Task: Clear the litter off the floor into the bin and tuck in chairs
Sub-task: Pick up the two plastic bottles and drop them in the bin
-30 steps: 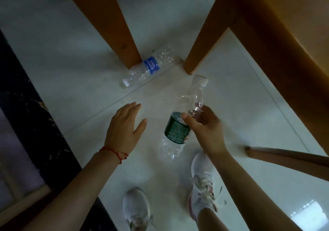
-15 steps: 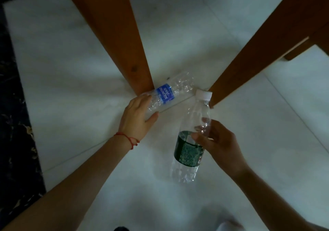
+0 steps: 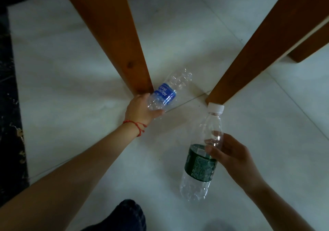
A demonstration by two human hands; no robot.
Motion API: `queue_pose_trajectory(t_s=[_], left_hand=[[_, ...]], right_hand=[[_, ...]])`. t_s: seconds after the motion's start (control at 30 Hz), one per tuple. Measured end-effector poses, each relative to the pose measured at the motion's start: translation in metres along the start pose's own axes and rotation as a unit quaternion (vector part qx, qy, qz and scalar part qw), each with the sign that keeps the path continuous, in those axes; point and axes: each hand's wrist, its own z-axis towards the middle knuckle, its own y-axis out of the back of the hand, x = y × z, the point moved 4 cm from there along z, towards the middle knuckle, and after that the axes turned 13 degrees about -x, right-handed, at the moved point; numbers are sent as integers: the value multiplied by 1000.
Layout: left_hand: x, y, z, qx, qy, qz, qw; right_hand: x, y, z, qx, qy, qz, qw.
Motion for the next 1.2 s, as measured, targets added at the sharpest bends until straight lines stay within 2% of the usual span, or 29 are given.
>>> queue_pose_trajectory(t_s=[0.1,0.2,0.33,0.5,0.7,0.97,1.2], left_hand=[[4,5,-8,18,115,-88,989],[12,9,-28,61,236,-174,954],[5,21,-61,102,309,-249,912],[-3,47,-95,121,318,-272,900],[-22,103,-134,99,347,-286,888],[-63,206,-164,83,377,-291,875],[-116,308,-180,92,352,-304,880]], right_hand=[[-1,-1,0,-6,-36,1,999],[4,-4,-4,-8,-78,3,997],[19,-7,-17,-4,-122,15,992],[36,-1,-51,-19,-161,-10,987],[69,14,-100,-33,-218,-22,975],[161,23,-161,-34,-227,-40,972],[252,29,-232,-59,-249,6,967]])
